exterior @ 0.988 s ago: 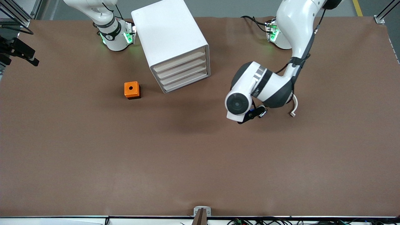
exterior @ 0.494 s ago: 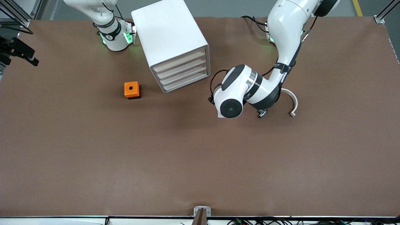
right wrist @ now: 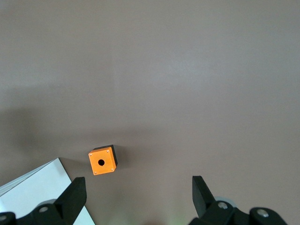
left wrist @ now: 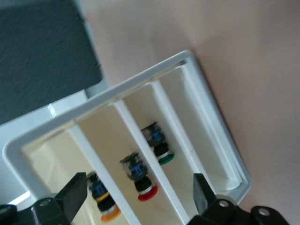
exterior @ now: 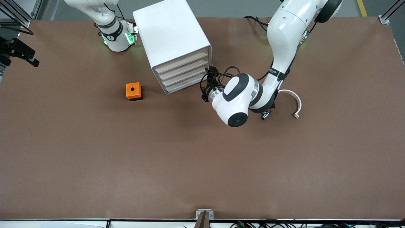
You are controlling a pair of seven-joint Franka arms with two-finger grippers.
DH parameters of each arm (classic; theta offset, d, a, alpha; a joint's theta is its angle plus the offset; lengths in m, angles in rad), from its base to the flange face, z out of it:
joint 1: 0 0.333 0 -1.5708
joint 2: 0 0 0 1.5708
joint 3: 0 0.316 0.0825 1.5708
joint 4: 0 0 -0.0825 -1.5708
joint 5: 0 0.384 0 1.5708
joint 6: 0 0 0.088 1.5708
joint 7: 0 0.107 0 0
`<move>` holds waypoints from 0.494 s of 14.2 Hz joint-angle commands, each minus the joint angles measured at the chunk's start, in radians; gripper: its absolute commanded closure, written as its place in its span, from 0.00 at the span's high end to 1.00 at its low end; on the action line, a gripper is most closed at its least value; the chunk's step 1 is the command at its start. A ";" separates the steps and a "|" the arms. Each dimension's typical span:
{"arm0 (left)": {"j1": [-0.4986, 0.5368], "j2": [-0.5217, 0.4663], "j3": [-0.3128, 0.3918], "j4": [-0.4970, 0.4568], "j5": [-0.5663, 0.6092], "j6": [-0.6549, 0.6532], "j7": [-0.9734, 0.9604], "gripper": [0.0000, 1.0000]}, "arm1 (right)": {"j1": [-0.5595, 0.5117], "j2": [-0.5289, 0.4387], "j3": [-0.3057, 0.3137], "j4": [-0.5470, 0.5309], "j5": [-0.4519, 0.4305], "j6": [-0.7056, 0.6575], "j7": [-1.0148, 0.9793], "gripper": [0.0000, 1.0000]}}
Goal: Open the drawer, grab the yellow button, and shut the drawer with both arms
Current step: 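Pull the top drawer open with the left gripper while the right gripper approaches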
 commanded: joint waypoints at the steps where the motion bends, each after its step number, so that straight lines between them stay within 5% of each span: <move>1: 0.003 0.038 -0.001 0.024 -0.090 -0.063 -0.102 0.99 | 0.003 -0.011 -0.002 -0.002 0.001 -0.002 -0.007 1.00; 7: 0.001 0.066 -0.018 -0.014 -0.161 -0.178 -0.196 0.65 | 0.002 0.016 -0.002 0.030 0.001 -0.002 -0.005 1.00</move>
